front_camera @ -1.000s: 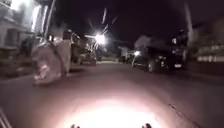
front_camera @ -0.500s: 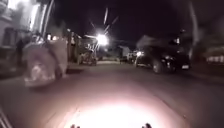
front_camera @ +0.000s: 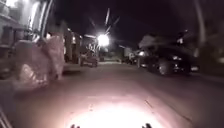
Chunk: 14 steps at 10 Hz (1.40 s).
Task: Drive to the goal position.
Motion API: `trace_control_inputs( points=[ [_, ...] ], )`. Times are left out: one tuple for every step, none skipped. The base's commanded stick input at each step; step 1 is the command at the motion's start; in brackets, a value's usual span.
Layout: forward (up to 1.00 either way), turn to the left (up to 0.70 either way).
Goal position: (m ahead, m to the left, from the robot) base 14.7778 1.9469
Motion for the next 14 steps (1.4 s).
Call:
trace_control_inputs(
  points=[
    [0.85, -0.09],
    [0.85, -0.34],
    [0.85, -0.34],
    [0.85, -0.13],
    [0.85, 0.00],
    [0.85, 0.00],
    [0.85, 0.00],
    [0.85, 0.00],
    [0.85, 0.00],
    [0.85, 0.00],
    [0.85, 0.00],
    [0.85, 0.00],
    [0.85, 0.00],
    [0.85, 0.00]
  ],
)
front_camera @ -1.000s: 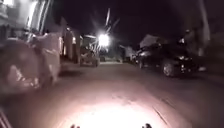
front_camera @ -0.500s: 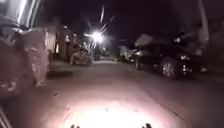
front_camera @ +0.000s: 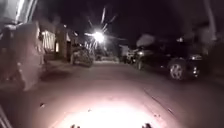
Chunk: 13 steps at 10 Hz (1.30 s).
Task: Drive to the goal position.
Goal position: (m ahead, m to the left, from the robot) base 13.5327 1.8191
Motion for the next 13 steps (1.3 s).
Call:
trace_control_inputs(
  points=[
    [0.85, 0.00],
    [0.85, 0.00],
    [0.85, 0.00],
    [0.85, 0.00],
    [0.85, 0.00],
    [0.85, 0.00],
    [0.85, 0.00],
    [0.85, 0.00],
    [0.85, 0.00],
    [0.85, 0.00],
    [0.85, 0.00],
    [0.85, 0.00],
    [0.85, 0.00]
  ],
)
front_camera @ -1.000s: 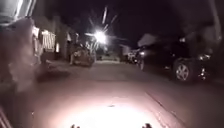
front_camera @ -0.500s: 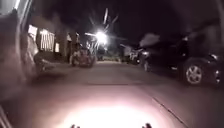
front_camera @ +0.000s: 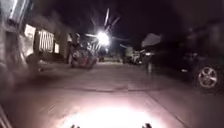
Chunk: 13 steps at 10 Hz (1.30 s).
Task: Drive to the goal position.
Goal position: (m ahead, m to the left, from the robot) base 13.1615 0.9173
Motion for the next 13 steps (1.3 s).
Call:
trace_control_inputs(
  points=[
    [0.85, 0.00],
    [0.85, 0.00],
    [0.85, 0.00],
    [0.85, 0.00],
    [0.85, 0.00],
    [0.85, 0.00],
    [0.85, 0.00],
    [0.85, 0.00],
    [0.85, 0.00],
    [0.85, 0.00],
    [0.85, 0.00],
    [0.85, 0.00],
    [0.85, 0.00]
  ],
)
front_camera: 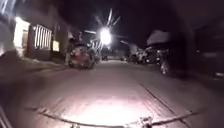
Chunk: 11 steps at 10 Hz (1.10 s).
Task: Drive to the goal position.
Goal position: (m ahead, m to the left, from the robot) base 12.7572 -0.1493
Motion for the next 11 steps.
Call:
trace_control_inputs(
  points=[
    [0.85, 0.00],
    [0.85, 0.00],
    [0.85, 0.00],
    [0.85, 0.00],
    [0.85, 0.00],
    [0.85, 0.00],
    [0.85, 0.00],
    [0.85, -0.18],
    [0.85, -0.34],
    [0.85, -0.29],
    [0.85, -0.16]
  ],
)
